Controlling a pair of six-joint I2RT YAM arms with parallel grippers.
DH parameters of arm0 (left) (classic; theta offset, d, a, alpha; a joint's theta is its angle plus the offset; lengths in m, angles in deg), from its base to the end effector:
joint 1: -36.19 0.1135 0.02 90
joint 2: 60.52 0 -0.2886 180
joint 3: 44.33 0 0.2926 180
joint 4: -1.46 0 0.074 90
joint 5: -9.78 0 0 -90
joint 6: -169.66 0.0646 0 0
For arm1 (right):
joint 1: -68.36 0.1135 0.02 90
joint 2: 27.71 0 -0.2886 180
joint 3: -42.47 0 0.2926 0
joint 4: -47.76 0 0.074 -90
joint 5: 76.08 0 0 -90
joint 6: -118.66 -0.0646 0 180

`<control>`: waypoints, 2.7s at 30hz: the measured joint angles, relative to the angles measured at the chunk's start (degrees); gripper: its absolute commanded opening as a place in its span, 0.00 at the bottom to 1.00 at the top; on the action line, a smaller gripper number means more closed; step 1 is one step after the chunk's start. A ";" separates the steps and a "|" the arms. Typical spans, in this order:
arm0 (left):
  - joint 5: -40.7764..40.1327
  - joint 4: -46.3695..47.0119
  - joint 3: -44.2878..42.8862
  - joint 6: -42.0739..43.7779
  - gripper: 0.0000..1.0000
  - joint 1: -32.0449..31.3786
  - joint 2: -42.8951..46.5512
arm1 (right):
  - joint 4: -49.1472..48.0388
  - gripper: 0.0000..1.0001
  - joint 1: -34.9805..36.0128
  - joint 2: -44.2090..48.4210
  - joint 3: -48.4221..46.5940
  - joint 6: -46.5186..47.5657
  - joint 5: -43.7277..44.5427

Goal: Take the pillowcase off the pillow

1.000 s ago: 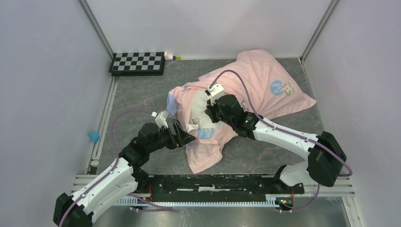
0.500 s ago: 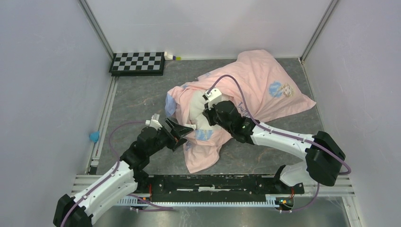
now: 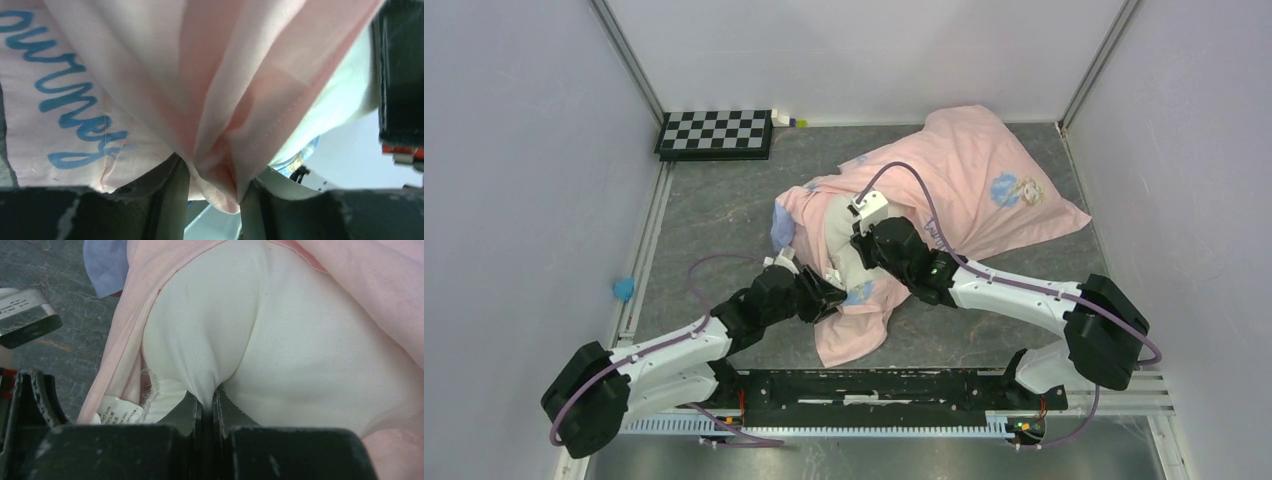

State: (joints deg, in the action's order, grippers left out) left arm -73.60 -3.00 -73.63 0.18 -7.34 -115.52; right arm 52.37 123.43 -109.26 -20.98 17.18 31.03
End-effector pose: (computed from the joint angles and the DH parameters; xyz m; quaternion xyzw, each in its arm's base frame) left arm 0.1671 -0.1690 0.1536 -0.2396 0.8319 -0.4615 0.1936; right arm 0.2337 0.3014 0.2557 -0.2291 0.7950 0.1971 0.5260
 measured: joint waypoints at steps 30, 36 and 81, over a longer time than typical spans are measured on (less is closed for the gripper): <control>-7.21 7.72 4.50 8.26 0.30 -1.55 -5.57 | 22.27 0.00 -2.58 9.68 -9.84 0.83 -1.92; -6.12 -1.62 -0.42 16.44 0.48 11.63 -1.64 | 22.51 0.00 -2.62 18.45 -4.04 0.87 -4.83; -36.98 -31.26 -36.92 53.18 0.58 -2.82 -14.27 | 16.15 0.00 -3.87 14.71 1.27 2.14 -12.09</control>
State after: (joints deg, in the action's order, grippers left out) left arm -110.59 -34.25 -110.55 53.36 -10.16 -129.79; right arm 68.52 119.56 -94.55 -19.71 19.32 18.94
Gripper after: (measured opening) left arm 0.607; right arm 0.055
